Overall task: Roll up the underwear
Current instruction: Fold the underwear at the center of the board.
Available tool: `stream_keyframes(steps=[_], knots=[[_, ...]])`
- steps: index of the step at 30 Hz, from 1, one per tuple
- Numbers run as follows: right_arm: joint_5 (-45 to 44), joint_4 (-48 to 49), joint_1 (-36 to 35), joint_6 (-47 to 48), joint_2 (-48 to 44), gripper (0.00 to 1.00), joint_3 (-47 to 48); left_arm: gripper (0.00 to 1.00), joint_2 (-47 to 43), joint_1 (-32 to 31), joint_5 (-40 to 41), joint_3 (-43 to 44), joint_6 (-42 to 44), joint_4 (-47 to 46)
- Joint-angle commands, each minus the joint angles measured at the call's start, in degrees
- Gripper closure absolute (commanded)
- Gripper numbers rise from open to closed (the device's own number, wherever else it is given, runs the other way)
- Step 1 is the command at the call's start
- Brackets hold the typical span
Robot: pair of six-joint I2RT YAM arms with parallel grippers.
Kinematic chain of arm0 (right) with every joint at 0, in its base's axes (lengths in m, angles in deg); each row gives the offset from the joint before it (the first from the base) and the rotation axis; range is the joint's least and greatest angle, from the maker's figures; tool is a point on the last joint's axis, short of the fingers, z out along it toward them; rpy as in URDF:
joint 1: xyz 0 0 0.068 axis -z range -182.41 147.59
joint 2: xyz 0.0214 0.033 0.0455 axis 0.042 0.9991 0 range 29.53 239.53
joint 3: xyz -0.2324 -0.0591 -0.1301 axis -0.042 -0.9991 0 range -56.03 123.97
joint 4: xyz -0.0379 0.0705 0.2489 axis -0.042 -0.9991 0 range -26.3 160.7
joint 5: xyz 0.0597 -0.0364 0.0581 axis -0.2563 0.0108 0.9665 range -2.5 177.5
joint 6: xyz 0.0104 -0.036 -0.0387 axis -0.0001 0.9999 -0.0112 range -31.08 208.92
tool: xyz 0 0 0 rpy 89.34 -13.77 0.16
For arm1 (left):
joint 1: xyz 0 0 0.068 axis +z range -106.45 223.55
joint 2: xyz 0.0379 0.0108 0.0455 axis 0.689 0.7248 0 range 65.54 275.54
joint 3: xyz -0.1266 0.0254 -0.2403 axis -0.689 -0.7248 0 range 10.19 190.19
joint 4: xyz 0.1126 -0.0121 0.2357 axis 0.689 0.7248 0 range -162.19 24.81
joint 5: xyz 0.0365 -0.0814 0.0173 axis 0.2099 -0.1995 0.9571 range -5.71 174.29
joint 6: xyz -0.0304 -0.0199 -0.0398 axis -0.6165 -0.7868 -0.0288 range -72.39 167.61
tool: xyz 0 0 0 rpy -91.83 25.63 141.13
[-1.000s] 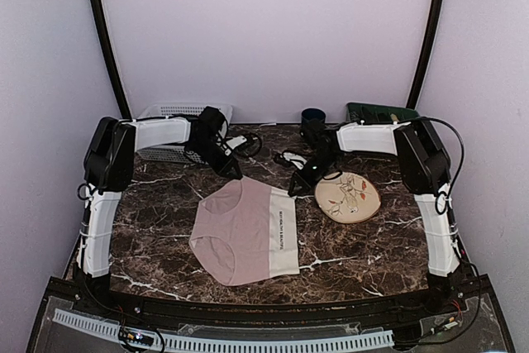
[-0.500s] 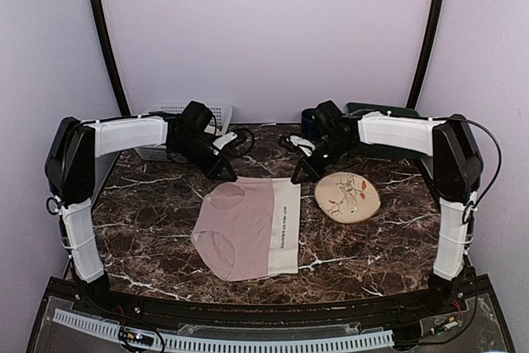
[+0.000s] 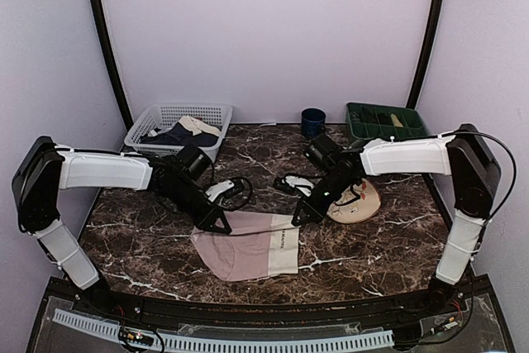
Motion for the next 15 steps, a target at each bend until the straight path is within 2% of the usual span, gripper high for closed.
stream_keyframes(steps=[1,15], knots=[[-0.16,3.86,-2.07,-2.49,-3.13,1.0,-3.6,1.0,-4.78,-0.82,-0.26,-4.21,-4.49,-3.44],[-0.61,4.59,-6.33,-4.76,-5.06,1.0,-8.13,1.0,-10.34,-4.49,-0.07,-10.13,-8.13,-4.4]])
